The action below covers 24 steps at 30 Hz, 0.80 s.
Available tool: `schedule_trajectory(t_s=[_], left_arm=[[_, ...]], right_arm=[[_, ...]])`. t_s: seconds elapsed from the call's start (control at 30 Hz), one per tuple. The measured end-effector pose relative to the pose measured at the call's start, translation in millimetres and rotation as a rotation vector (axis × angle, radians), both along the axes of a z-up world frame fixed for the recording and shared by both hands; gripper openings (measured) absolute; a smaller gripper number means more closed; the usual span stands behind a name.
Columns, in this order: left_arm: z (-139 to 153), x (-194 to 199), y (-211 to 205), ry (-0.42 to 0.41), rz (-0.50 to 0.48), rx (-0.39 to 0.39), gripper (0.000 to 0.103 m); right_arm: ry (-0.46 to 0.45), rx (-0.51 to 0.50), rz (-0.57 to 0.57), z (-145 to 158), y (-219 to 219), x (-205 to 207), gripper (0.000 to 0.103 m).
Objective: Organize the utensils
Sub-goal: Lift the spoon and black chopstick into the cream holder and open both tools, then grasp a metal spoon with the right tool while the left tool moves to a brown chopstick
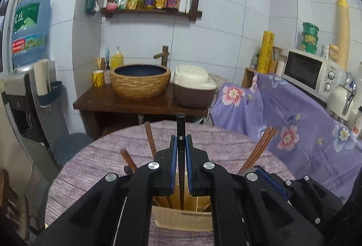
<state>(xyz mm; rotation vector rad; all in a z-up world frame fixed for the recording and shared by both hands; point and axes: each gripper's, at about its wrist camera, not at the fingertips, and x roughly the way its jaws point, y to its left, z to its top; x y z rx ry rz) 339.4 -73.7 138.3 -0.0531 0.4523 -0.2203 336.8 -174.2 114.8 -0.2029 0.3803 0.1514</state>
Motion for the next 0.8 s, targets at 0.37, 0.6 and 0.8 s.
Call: schedule_trajectory(t_s=[0.37, 0.6, 0.8], left_arm=[[-32, 9, 9, 0.114, -0.013, 0.019, 0.009], [-25, -8, 26, 0.136, -0.03, -0.052, 0.022], [-29, -63, 45, 0.072, -0.008, -0.06, 0.06]], right_arm=[[0.053, -0.033, 0.009, -37, 4, 2, 0.037], [0.063, 0.037, 0.006, -32, -7, -9, 0.046], [0.107, 0.072, -0.014, -38, -20, -47, 0.057]])
